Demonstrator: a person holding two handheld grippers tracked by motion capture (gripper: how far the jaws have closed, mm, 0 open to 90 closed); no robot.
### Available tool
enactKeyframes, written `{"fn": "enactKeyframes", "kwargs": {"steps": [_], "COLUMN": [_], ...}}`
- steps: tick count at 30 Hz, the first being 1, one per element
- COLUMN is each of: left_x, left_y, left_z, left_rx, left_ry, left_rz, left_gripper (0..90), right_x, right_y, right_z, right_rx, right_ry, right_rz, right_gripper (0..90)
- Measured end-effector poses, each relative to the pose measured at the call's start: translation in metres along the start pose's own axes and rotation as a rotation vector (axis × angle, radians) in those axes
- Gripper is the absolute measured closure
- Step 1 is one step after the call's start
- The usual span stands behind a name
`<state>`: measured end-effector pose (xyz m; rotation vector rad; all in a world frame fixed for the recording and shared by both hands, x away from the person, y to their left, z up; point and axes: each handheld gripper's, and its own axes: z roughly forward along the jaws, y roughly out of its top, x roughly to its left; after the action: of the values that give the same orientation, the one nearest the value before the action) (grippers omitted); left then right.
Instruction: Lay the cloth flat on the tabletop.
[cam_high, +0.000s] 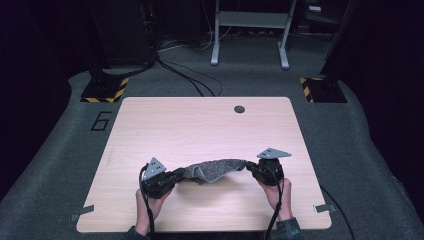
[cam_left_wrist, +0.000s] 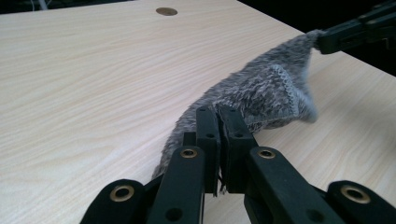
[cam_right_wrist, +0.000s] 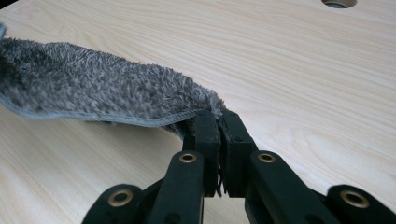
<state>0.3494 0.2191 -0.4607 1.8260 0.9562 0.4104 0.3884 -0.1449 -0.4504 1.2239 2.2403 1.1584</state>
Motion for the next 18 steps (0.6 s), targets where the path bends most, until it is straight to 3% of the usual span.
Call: {"fn": "enactKeyframes", "kwargs": {"steps": [6, 9, 12, 13, 18], "left_x": [0.000, 0.011, 0.020, 0.030, 0.053], "left_y": [0.003, 0.009, 0.012, 0.015, 0.018], "left_z": [-0.013, -0.014, -0.009, -0.002, 0.016], "left_rx": [-0.031, -0.035, -0.027, -0.017, 0.023], "left_ry": [0.006, 0.019, 0.020, 0.025, 0.051], "left_rz": [0.001, -0.002, -0.024, -0.049, -0.101], "left_gripper": [87.3, 87.3, 87.3, 87.2, 87.2], "right_x": [0.010, 0.012, 0.008, 0.001, -0.013], "right_y": [-0.002, 0.004, 0.011, 0.019, 0.034], "right_z": [-0.025, -0.032, -0.028, -0.018, 0.014], "right_rx": [-0.009, -0.015, -0.005, 0.020, 0.071], "right_ry": [0.003, -0.004, -0.013, -0.007, -0.018], "right_rz": [-0.039, -0.050, -0.049, -0.050, -0.043], "right_gripper": [87.2, 87.0, 86.9, 86.3, 85.3]}}
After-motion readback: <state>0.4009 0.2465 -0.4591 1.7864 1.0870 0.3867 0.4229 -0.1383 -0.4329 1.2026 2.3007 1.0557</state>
